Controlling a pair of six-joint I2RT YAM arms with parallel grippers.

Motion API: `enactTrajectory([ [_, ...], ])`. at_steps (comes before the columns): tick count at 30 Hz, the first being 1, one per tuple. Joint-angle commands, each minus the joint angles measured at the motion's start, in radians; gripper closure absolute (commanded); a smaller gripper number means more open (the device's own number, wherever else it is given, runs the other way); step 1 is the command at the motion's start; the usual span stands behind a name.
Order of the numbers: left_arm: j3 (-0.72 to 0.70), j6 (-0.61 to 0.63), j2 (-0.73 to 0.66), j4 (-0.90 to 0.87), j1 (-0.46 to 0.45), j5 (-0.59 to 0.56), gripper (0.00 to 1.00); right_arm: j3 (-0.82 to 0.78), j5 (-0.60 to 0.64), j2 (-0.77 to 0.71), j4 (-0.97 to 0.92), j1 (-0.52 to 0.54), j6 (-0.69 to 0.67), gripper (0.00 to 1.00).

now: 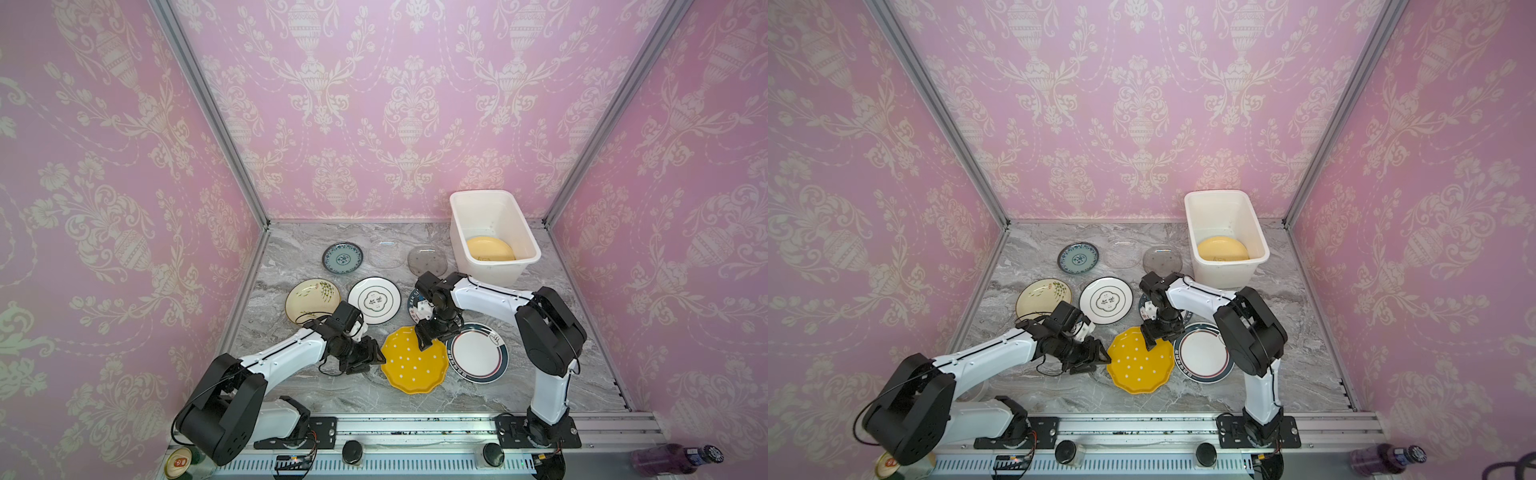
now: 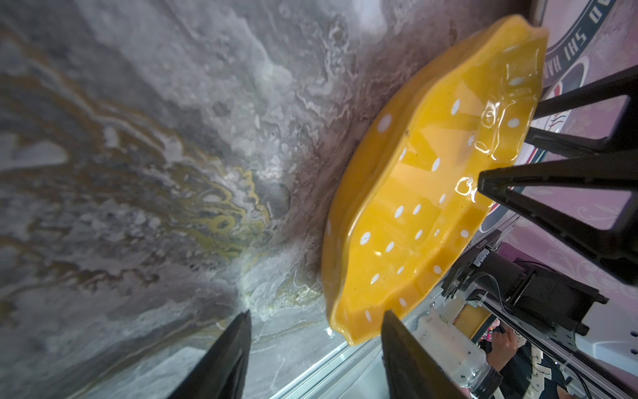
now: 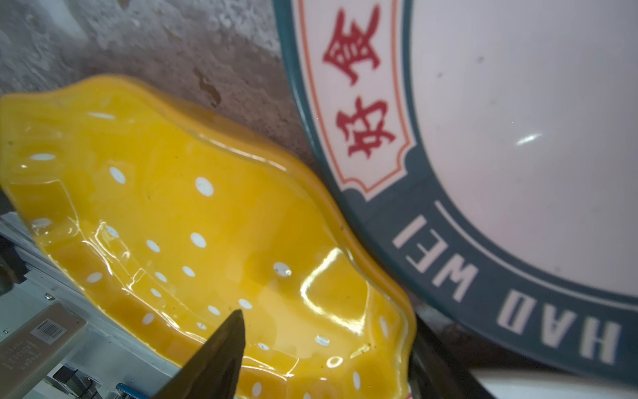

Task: Place the plates into the plastic bin on the countertop
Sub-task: Pick up the plate from the bottom-center of the table.

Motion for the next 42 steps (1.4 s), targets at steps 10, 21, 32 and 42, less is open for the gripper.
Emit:
enactTrajectory([
  [10, -0.076, -0.034, -0.034, 0.028, 0.027, 0.057, 0.51, 0.015, -0.147, 0.024, 0.004, 0.07, 0.087, 0.33],
  [21, -0.077, -0.02, -0.064, -0.003, 0.042, 0.037, 0.7, 0.021, -0.248, 0.012, 0.08, 0.078, 0.158, 0.34],
  [32, -0.093, -0.021, -0.06, 0.021, 0.049, 0.046, 0.89, -0.033, -0.385, -0.045, 0.211, 0.085, 0.213, 0.38],
  [42, -0.108, -0.029, -0.066, 0.041, 0.06, 0.059, 1.0, -0.066, -0.474, -0.09, 0.342, 0.085, 0.291, 0.42],
])
